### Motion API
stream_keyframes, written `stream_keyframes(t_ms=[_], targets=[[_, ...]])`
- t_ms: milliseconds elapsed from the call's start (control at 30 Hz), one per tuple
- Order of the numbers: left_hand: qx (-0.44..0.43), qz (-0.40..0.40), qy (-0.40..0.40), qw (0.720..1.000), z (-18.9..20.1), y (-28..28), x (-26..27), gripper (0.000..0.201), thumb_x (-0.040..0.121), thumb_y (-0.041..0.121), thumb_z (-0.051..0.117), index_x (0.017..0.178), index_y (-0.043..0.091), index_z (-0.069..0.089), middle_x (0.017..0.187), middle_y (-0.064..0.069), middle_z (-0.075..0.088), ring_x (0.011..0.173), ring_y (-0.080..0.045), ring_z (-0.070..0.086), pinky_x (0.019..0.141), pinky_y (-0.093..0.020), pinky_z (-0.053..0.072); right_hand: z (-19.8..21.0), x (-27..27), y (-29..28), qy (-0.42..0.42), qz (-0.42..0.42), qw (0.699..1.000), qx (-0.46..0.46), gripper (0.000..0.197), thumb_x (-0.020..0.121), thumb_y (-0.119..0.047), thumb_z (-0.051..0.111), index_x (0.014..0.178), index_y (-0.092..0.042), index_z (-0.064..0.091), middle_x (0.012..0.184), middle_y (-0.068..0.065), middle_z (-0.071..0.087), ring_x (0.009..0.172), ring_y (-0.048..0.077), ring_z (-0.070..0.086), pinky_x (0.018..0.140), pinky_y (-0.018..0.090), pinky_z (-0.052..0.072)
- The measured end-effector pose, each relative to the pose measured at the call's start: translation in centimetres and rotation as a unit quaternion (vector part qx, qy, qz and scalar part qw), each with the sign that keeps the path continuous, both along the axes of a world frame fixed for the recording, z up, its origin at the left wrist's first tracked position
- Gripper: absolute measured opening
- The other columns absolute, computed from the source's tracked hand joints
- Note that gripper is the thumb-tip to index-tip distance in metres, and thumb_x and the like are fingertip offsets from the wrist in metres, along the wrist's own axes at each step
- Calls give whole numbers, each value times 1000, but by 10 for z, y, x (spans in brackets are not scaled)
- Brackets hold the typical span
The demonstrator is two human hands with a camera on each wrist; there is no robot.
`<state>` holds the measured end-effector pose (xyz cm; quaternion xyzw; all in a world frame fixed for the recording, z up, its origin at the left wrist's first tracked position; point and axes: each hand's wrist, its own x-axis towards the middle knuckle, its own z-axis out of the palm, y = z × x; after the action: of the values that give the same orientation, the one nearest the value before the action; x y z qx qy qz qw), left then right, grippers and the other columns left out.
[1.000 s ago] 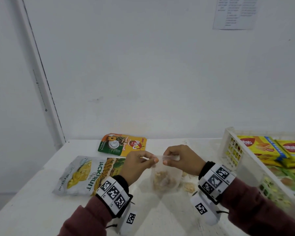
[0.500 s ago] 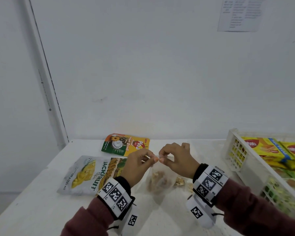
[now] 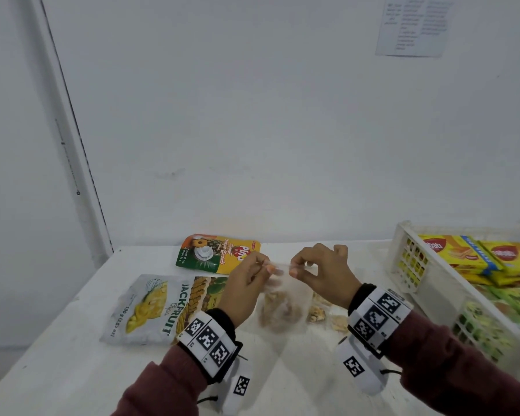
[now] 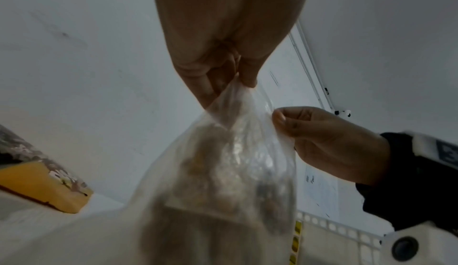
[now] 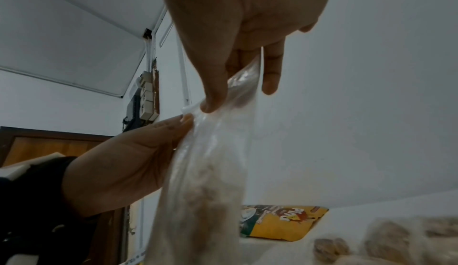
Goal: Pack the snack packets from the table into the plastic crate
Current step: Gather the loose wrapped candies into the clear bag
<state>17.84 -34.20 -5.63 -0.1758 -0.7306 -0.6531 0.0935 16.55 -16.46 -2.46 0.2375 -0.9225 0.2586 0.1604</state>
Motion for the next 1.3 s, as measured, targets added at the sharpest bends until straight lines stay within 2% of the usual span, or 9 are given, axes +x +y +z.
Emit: stream_keyframes(t_ms=[133,267,400,600,700,867,1067,1167,1300], targets=[[35,-12,-16,999,3,-5,2,10,95,13,47,85,11,46,80,0,73,70,-16,69,63,-25,54,3,9,11,-13,-24,1000,-16,27,83,-41,64,66,-45,44,75,-26,54,80,-11,43,77,22,9],[31,-18,-19,999,5,-4,5,11,95,15,46,85,14,44,78,1,73,76,-23,67,68,-33,53,1,18,13,-5,-39,999,-19,16,77,-52,50,65,-45,42,70,-27,56,79,-13,43,78,23,9],[47,-21,-24,998,6,-1,9,11,96,18,44,87,14,43,82,-2,72,80,-21,69,64,-32,51,2,28,17,-15,-78,995,-59,20,75,-58,60,65,-46,47,78,-53,46,78,-5,51,77,23,12],[59,-52,-57,995,3,22,14,14,98,15,43,83,17,43,79,-5,71,58,-10,60,54,-22,41,-12,44,34,47,-127,983,-128,28,66,-59,49,53,-34,50,60,-27,57,65,3,55,69,27,37],[60,-72,-88,992,-1,41,18,17,98,12,40,82,17,41,80,-8,69,48,-9,53,48,-18,40,-13,58,53,-44,-125,970,-204,16,78,-33,71,80,-40,57,67,-12,57,60,4,53,63,18,43],[102,-134,-190,967,-3,87,29,18,99,11,39,81,16,40,79,-7,66,41,-10,50,42,-18,44,-30,90,91,-282,-98,920,-253,51,81,-6,67,119,-21,38,81,-2,59,68,7,59,65,19,49],[87,-164,-331,925,-15,151,32,4,99,19,39,96,16,39,86,-5,58,60,-17,50,54,-27,49,-37,100,140,-248,-220,915,-230,35,87,-2,58,116,-9,38,54,-4,54,46,3,52,50,16,43],[-58,-155,-324,932,-22,173,23,51,96,20,47,138,13,20,112,-11,52,90,-23,56,78,-34,49,-41,87,154,-253,-283,919,-106,47,92,-10,53,133,-12,32,81,3,57,71,14,55,70,29,48],[-335,-159,-209,905,-19,192,27,95,88,25,61,148,11,-12,155,-16,-7,143,-30,11,113,-35,22,-44,77,160,-285,-319,902,51,71,97,-18,46,149,-10,-2,146,16,36,130,26,42,104,32,36]])
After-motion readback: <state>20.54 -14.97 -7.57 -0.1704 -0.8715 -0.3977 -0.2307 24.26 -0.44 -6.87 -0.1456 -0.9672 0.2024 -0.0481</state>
